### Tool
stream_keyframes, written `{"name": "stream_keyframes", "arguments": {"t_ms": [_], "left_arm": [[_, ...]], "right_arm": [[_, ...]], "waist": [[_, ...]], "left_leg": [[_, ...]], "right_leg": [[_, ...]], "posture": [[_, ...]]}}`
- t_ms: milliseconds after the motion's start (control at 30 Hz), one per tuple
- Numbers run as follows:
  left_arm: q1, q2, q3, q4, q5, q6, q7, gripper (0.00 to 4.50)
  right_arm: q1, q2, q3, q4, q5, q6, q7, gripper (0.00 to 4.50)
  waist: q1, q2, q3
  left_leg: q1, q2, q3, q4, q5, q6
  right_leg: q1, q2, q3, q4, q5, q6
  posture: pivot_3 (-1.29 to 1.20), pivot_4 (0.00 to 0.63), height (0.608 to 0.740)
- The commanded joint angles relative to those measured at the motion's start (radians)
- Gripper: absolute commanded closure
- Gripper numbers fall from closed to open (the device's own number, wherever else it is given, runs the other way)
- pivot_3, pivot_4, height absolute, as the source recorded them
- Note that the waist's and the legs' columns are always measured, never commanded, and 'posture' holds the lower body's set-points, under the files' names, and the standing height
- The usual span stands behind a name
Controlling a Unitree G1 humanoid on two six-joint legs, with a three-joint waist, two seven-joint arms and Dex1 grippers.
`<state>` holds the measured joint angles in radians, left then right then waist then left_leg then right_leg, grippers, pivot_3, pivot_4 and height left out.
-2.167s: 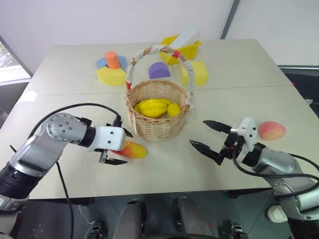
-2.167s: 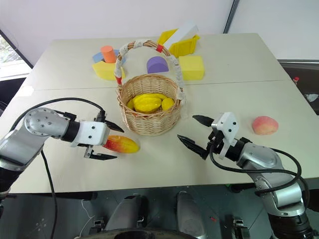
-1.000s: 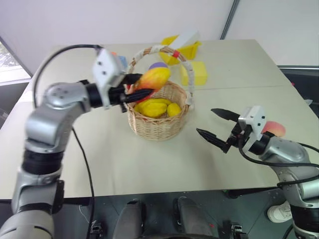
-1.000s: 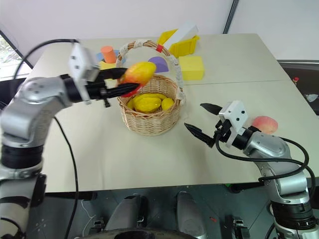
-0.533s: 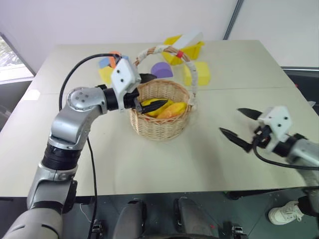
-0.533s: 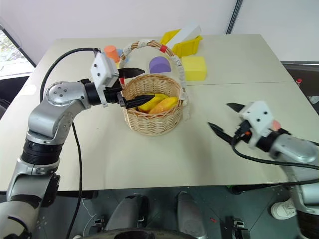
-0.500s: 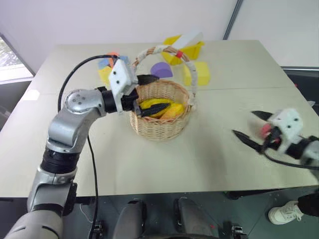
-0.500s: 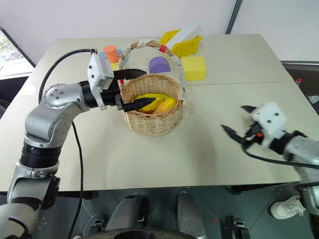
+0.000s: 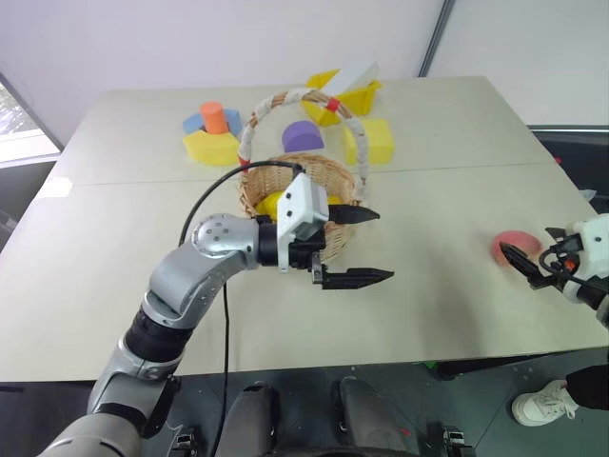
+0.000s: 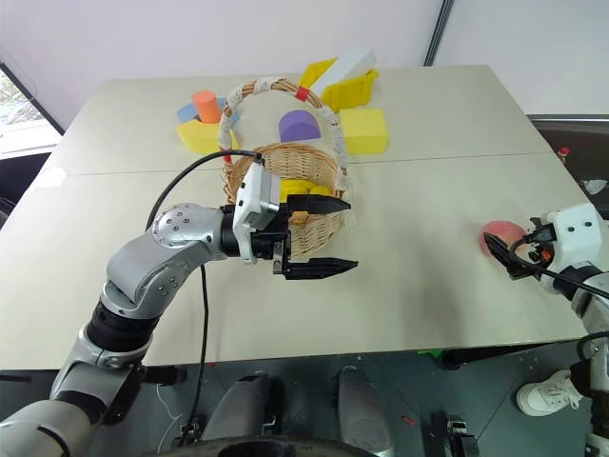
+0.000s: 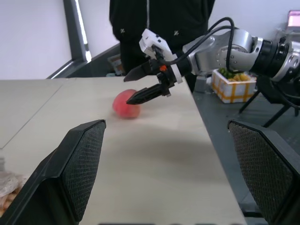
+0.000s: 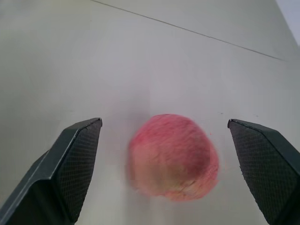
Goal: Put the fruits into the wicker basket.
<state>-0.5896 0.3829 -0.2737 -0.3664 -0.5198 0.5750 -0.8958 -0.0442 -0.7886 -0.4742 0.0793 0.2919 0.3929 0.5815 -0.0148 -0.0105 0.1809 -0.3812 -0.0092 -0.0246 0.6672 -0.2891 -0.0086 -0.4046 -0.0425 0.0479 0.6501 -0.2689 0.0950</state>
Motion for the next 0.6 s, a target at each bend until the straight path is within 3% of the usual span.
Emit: {"name": "stream_keyframes", "arguments": {"t_ms": [33, 200, 333, 400, 500, 600], "left_arm": [[0.009, 0.009, 0.001, -0.017, 0.019, -0.022, -0.002, 0.05], [0.022, 0.012, 0.007, -0.013, 0.034, -0.029, 0.007, 0.05], [0.035, 0.010, 0.014, -0.002, 0.043, -0.037, 0.018, 0.00], [0.044, 0.013, 0.025, 0.004, 0.047, -0.044, 0.026, 0.00], [0.066, 0.026, 0.061, 0.007, 0.040, -0.046, 0.035, 0.00], [0.123, 0.076, 0.156, 0.004, 0.007, -0.034, 0.029, 0.00]], "right_arm": [[-0.019, 0.007, 0.011, 0.059, -0.023, -0.024, -0.016, 0.00], [-0.042, 0.029, 0.017, 0.090, 0.001, -0.023, -0.010, 0.00], [-0.050, 0.042, 0.012, 0.070, 0.008, -0.042, -0.011, 1.79], [-0.046, 0.045, 0.009, 0.035, 0.011, -0.056, -0.012, 2.27], [-0.016, 0.030, 0.023, -0.052, -0.003, -0.077, 0.005, 2.31], [0.049, -0.002, 0.055, -0.285, 0.040, -0.077, 0.106, 2.31]], "waist": [[0.001, 0.000, 0.000], [0.002, 0.000, 0.000], [-0.001, 0.000, 0.000], [-0.001, 0.001, 0.000], [-0.001, 0.001, 0.000], [-0.004, 0.002, 0.000]], "left_leg": [[0.000, 0.000, 0.000, 0.000, 0.000, 0.000], [0.000, 0.000, 0.000, 0.000, 0.000, 0.000], [0.000, 0.000, 0.000, 0.000, 0.000, 0.000], [0.000, 0.000, 0.000, 0.000, 0.000, 0.000], [0.000, 0.000, 0.000, 0.000, 0.000, 0.000], [0.000, 0.001, 0.000, -0.001, 0.000, 0.000]], "right_leg": [[0.000, 0.000, 0.000, 0.000, 0.000, 0.000], [0.000, 0.000, 0.000, 0.000, 0.000, 0.000], [0.000, 0.000, 0.000, 0.000, 0.000, 0.000], [0.000, 0.000, 0.000, 0.000, 0.000, 0.000], [0.000, 0.000, 0.000, 0.000, 0.000, 0.000], [-0.001, 0.000, 0.000, 0.000, 0.000, 0.000]], "posture": [[0.00, 0.150, 0.740], [0.00, 0.150, 0.740], [0.00, 0.150, 0.740], [0.00, 0.150, 0.740], [0.00, 0.150, 0.740], [0.00, 0.150, 0.740]]}}
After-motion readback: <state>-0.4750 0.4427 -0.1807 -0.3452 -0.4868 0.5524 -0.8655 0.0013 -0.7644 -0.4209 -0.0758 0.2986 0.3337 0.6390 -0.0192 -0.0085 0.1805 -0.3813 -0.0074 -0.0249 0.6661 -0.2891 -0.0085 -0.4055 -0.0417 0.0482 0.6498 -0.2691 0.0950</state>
